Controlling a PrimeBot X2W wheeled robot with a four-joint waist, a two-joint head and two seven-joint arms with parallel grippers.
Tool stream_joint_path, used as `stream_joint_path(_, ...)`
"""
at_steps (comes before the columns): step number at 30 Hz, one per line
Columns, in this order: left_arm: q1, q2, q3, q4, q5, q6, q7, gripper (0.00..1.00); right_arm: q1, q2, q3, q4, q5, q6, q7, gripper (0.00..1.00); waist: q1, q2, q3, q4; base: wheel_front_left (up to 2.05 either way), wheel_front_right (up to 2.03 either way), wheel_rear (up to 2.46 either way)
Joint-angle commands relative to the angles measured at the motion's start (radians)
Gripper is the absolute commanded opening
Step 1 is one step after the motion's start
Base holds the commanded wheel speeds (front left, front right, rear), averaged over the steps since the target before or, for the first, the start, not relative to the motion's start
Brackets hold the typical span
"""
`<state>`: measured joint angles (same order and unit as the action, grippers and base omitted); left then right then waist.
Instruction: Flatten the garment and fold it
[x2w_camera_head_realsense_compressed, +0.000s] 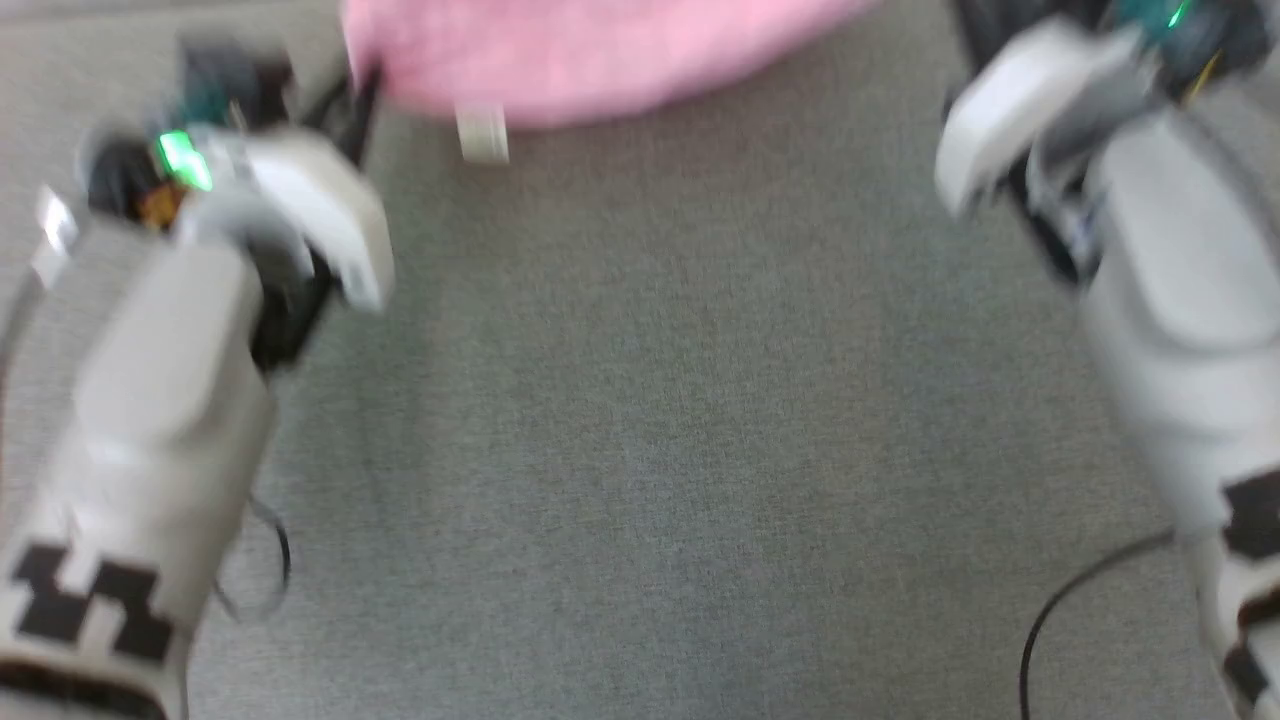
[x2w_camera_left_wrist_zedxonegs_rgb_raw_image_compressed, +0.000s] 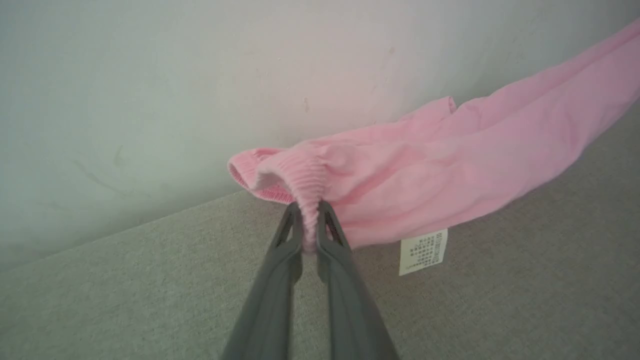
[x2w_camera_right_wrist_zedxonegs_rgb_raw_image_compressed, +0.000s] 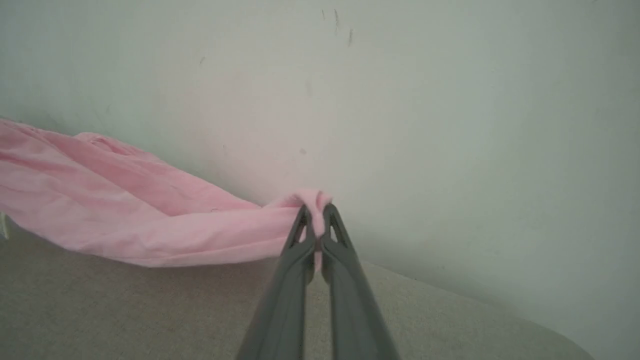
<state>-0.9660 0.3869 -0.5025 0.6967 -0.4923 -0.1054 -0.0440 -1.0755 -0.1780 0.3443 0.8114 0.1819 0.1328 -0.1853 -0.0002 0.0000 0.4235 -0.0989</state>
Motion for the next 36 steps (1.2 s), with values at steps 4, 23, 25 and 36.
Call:
stream_joint_path(4, 0.151, 0.024, -0.014, -0.028, -0.005, 0.017, -0.030, 0.00, 0.139, -0.037, 0.067, -0.028, 0.089, -0.002, -0.020, 0.00, 0.0002, 0.0000, -0.152, 0.028, 0.00, 0.00, 0.00)
stream_joint_path(23, 0.714, 0.085, -0.116, -0.389, -0.040, 0.139, 0.065, 0.00, 0.690, -0.318, 0.215, -0.305, 0.400, -0.002, 0.260, 0.00, 0.0002, 0.0000, -0.430, 0.097, 0.00, 0.00, 0.00)
stream_joint_path(25, 0.763, 0.087, -0.131, -0.433, -0.044, 0.153, 0.078, 0.00, 0.755, -0.353, 0.197, -0.348, 0.414, -0.002, 0.321, 0.00, 0.0002, 0.0000, -0.448, 0.102, 0.00, 0.00, 0.00)
stream_joint_path(36, 1.002, 0.134, -0.204, -0.638, -0.072, 0.197, 0.149, 0.00, 1.142, -0.457, -0.054, -0.646, 0.467, -0.002, 0.682, 0.00, 0.0002, 0.0000, -0.491, 0.125, 0.00, 0.00, 0.00)
